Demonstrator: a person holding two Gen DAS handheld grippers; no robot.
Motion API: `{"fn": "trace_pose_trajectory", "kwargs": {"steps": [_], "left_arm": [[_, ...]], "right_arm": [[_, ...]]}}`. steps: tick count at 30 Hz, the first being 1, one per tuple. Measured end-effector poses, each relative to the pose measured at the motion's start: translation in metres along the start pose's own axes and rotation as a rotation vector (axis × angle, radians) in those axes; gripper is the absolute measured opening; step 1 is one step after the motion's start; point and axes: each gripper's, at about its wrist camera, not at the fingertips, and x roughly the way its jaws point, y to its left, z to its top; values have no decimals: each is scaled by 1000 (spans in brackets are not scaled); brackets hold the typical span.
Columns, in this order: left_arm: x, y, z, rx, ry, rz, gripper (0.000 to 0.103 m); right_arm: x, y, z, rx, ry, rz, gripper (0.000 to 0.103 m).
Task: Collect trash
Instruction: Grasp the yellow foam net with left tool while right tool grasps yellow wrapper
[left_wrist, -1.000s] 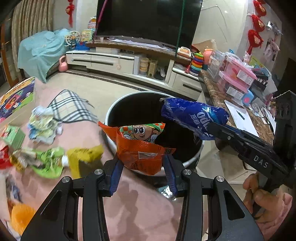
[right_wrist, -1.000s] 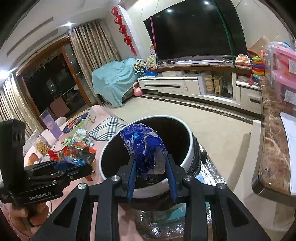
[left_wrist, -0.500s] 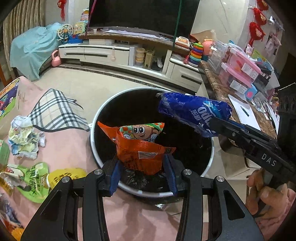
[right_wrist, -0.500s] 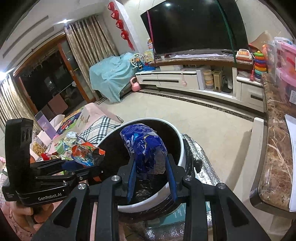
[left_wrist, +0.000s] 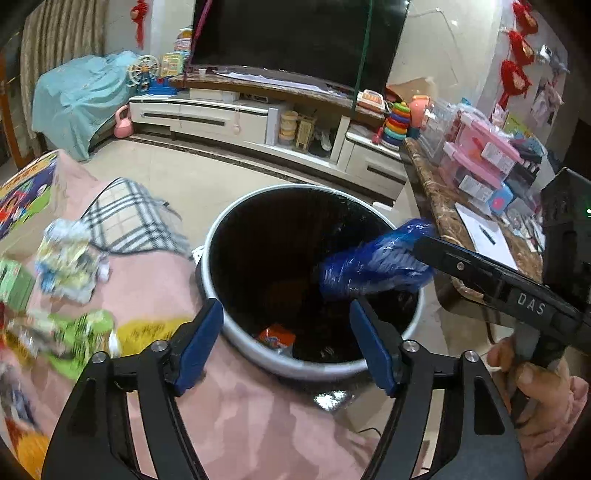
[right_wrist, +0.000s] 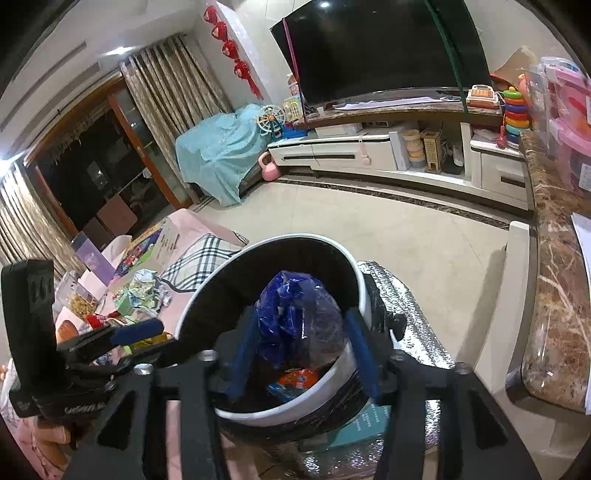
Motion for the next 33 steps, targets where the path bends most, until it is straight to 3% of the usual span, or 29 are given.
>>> {"fn": "trace_pose_trajectory", "kwargs": {"steps": [5,8,15,24,33], "left_arm": [[-30,10,-33,-66,-34,-7,75],[-47,15,-53,-97,-55,5,76],[-77,31,-97,-167,-73,33,77],[-114,53,-143,-214,-100,97,80],[-140,100,-178,-335,-122,198,90]], "right_arm": [[-2,7,-4,16,-2,18,68],[-7,15,-12,19,-10,32,79],[-19,42,-38,12,-14,70,88],[-23,85,-77,-39,22,106,91],[-8,126,-100,-141,68,140,94]]}}
